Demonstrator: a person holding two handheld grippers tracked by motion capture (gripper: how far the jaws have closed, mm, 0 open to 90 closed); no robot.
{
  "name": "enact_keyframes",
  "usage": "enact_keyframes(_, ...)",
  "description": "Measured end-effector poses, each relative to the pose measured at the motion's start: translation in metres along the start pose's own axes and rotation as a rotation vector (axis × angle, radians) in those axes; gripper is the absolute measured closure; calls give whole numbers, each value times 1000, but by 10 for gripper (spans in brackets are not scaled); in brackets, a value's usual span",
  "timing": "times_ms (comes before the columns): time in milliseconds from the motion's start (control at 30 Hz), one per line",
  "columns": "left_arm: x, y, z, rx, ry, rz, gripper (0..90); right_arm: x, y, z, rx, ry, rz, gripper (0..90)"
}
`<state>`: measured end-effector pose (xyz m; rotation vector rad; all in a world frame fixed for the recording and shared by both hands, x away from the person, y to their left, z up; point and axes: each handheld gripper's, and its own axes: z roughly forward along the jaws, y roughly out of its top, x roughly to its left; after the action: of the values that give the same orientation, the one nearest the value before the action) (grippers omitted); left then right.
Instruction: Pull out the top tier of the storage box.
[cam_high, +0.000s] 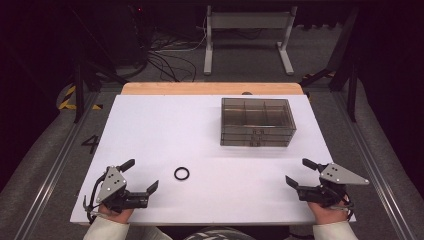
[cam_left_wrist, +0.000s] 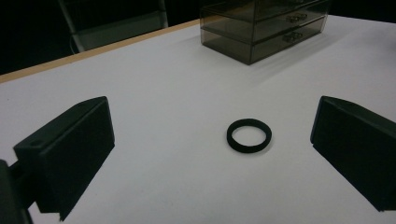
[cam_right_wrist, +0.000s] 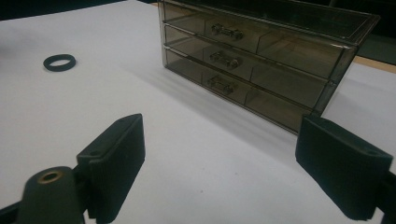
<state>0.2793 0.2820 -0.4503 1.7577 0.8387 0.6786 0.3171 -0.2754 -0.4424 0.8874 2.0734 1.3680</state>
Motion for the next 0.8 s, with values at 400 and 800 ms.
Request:
enact_keyframes(400, -1, 0, 1, -1, 2, -6, 4, 7, 23, 13, 33, 42, -24, 191)
enact_keyframes(800, 0, 0, 3, 3, -3, -5, 4, 11, 43, 26, 17, 79, -38, 189)
